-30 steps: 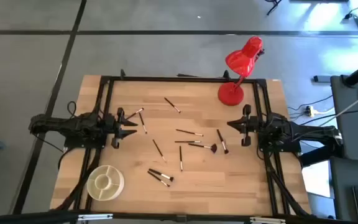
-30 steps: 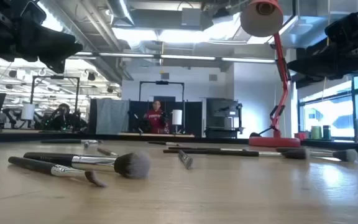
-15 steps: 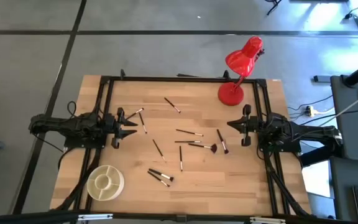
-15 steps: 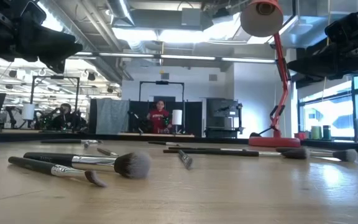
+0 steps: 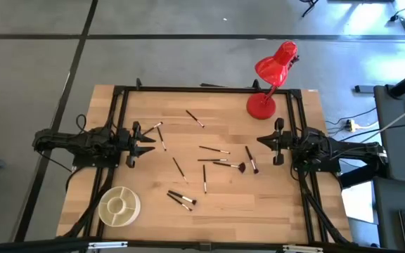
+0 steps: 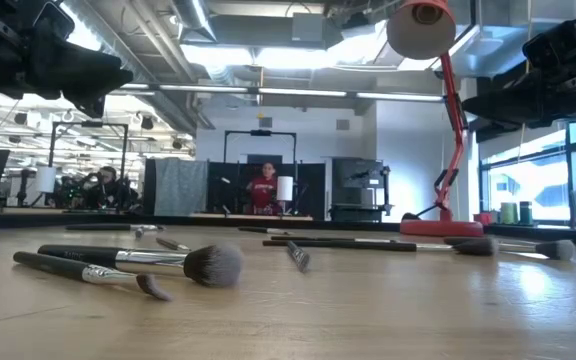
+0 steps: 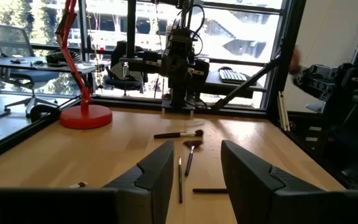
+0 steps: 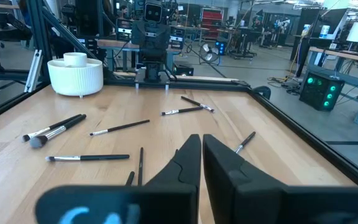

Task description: Pick & Place Makeup Brushes

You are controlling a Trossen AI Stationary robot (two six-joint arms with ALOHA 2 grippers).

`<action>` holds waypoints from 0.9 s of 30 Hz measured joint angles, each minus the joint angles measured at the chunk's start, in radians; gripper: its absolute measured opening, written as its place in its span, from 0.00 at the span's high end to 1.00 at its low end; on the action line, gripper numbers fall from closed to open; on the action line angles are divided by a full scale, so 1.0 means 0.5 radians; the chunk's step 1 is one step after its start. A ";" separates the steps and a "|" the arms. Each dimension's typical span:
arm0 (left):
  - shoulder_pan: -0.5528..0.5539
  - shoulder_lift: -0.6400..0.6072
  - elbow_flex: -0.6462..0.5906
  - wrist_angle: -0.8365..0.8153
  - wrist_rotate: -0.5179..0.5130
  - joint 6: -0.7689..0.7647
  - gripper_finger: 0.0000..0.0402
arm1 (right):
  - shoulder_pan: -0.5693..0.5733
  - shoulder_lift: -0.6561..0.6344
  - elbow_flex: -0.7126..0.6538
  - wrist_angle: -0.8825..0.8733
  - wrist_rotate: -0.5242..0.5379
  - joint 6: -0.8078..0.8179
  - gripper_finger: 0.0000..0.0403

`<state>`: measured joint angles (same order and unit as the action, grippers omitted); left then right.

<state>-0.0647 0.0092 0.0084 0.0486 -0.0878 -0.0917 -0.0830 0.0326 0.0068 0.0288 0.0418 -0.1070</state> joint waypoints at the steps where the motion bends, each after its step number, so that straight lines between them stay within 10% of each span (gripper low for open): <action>1: 0.000 0.000 0.000 0.000 0.000 0.000 0.68 | 0.000 0.000 0.000 0.000 0.000 0.001 0.95; 27: 0.000 0.000 0.000 -0.001 0.000 0.000 0.68 | 0.000 0.000 0.000 0.003 0.001 -0.024 0.95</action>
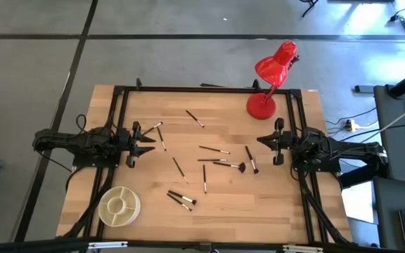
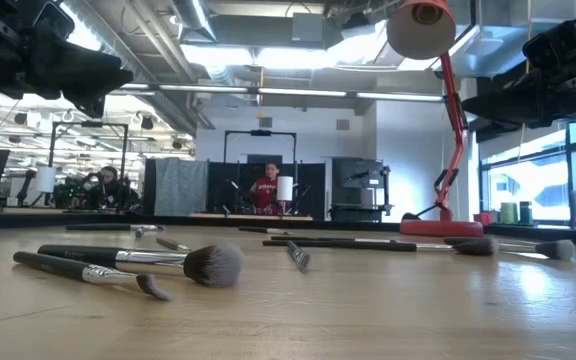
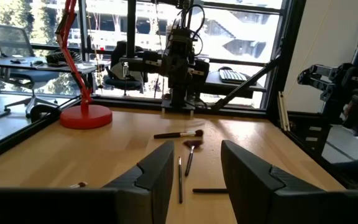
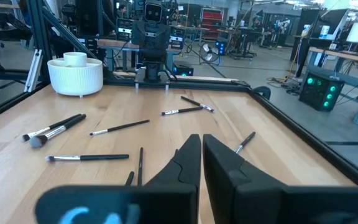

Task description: Pick & Place Makeup Brushes

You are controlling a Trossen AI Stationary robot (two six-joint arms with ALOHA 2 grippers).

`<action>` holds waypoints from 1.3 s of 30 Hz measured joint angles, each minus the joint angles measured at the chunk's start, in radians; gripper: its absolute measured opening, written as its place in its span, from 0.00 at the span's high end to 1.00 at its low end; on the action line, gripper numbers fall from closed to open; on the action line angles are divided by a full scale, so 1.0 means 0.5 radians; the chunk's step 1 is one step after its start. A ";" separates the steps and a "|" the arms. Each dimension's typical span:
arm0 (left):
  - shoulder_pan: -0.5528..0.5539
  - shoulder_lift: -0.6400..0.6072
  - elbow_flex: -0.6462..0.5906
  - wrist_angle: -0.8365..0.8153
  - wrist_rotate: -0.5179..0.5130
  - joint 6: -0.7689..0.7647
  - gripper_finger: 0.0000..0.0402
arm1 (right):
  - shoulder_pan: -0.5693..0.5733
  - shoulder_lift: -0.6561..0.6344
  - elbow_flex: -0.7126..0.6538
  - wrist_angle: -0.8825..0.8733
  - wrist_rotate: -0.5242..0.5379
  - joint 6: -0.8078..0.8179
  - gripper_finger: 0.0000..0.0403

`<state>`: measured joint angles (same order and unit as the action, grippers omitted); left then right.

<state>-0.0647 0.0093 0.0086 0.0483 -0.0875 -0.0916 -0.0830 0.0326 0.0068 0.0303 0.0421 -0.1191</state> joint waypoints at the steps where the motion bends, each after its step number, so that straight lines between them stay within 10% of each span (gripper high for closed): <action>1: 0.000 -0.001 0.000 0.000 -0.001 0.000 0.68 | 0.000 0.000 0.000 0.005 0.000 -0.017 0.95; 8: 0.000 0.000 -0.001 0.001 -0.025 0.003 0.68 | 0.000 0.000 0.000 0.109 -0.026 0.179 0.95; 15: 0.015 0.000 0.000 0.061 -0.726 0.224 0.68 | 0.001 0.000 0.000 0.569 -0.035 0.791 0.95; 22: 0.014 0.000 0.000 0.117 -0.815 -0.162 0.68 | 0.000 0.038 0.000 0.530 0.276 0.763 0.95; 30: 0.121 0.061 -0.001 0.260 -1.348 0.122 0.68 | 0.000 0.330 0.000 0.303 0.456 0.871 0.95; 39: 0.530 0.747 0.113 0.200 -0.903 -0.347 0.68 | 0.000 0.760 0.000 0.584 0.629 0.984 0.95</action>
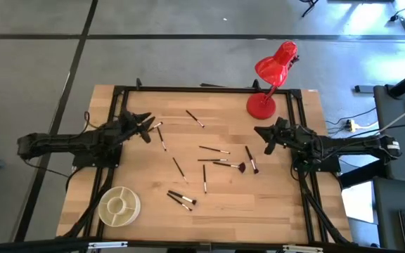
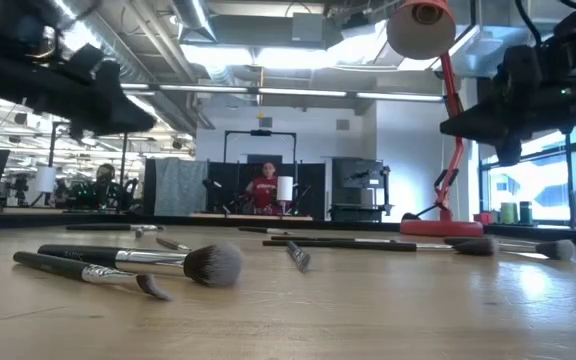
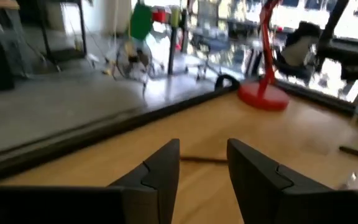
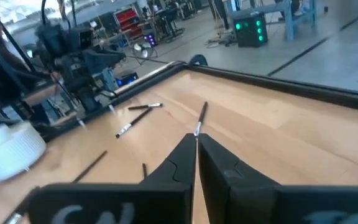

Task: Pick & Place Makeup Brushes
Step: Put the black eyeshadow brush into the makeup organizer

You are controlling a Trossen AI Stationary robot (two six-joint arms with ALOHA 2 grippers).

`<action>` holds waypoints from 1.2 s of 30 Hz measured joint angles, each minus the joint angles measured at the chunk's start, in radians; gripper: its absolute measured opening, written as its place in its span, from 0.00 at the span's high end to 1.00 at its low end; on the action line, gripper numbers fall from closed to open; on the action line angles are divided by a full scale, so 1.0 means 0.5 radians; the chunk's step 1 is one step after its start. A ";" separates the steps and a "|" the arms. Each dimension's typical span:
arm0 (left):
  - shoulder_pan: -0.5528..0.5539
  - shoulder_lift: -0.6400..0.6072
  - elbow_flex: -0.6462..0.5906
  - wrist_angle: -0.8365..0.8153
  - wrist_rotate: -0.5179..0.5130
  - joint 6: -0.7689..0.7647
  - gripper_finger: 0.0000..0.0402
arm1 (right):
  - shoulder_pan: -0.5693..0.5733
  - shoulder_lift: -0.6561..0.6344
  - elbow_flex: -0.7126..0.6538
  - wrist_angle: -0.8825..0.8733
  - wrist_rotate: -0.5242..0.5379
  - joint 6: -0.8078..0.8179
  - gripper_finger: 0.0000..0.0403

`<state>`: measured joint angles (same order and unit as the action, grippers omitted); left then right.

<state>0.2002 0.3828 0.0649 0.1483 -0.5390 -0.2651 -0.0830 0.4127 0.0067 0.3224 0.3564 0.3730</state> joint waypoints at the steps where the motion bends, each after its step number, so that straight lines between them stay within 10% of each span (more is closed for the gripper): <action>1: 0.039 0.111 0.045 -0.054 0.067 -0.038 0.68 | 0.000 0.033 0.000 0.042 0.000 -0.081 0.95; 14: 0.617 1.356 0.783 -0.742 0.690 -0.145 0.68 | -0.204 0.265 0.001 0.154 0.154 -0.342 0.95; 36: 0.965 2.243 1.243 -1.054 1.069 0.140 0.68 | -0.327 0.398 0.001 0.155 0.381 -0.283 0.95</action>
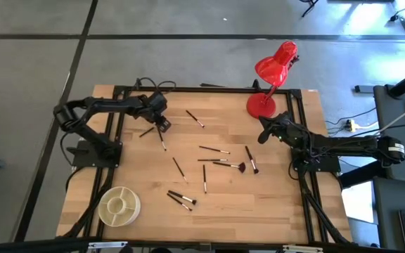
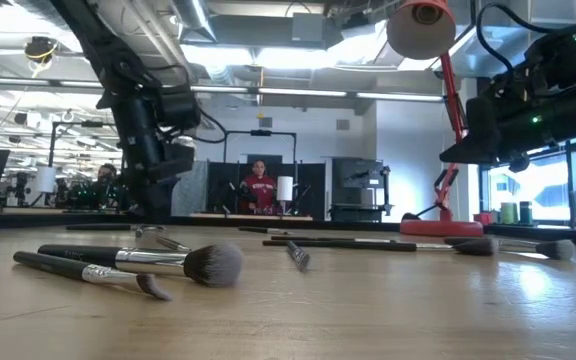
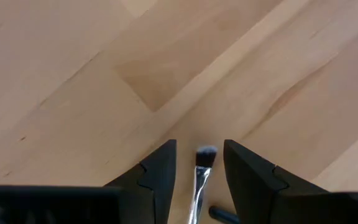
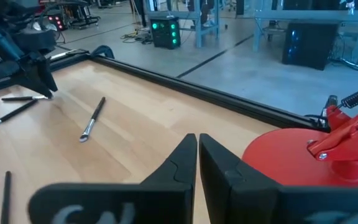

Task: Pick & Place Makeup Brushes
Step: Put the black eyeshadow brush into the makeup organizer

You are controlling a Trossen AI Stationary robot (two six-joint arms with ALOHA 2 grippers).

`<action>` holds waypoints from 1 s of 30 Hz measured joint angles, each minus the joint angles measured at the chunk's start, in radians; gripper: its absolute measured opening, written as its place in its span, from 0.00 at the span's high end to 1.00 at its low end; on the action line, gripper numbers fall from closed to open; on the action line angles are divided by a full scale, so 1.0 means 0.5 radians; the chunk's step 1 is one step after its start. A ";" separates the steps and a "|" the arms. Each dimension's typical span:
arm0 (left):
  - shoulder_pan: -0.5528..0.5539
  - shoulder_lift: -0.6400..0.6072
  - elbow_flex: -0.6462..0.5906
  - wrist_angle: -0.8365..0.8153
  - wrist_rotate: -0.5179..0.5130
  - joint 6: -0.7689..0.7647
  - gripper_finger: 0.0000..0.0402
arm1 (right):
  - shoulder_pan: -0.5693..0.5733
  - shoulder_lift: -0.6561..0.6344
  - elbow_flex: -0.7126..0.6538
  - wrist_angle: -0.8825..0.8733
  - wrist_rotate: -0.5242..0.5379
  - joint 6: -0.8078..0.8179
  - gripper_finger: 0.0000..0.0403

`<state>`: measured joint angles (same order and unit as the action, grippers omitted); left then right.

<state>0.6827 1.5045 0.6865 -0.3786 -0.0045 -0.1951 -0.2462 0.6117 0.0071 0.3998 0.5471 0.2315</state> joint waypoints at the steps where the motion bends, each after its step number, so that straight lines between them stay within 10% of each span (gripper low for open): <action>1: 0.006 0.018 0.007 0.001 0.036 0.000 0.68 | 0.000 0.000 0.000 -0.001 -0.001 -0.003 0.95; 12: 0.004 0.140 0.056 -0.148 -0.021 0.079 0.70 | 0.000 0.000 0.000 0.000 -0.001 -0.009 0.95; 19: -0.044 0.144 0.108 -0.205 -0.126 0.089 0.94 | 0.000 0.000 0.000 0.006 0.002 -0.009 0.95; 30: -0.224 -0.072 0.328 -0.378 -0.727 -0.110 0.99 | 0.000 0.000 0.000 0.016 -0.024 0.002 0.95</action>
<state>0.5707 1.4684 0.8506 -0.5677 -0.3680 -0.2501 -0.2462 0.6117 0.0071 0.4079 0.5352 0.2325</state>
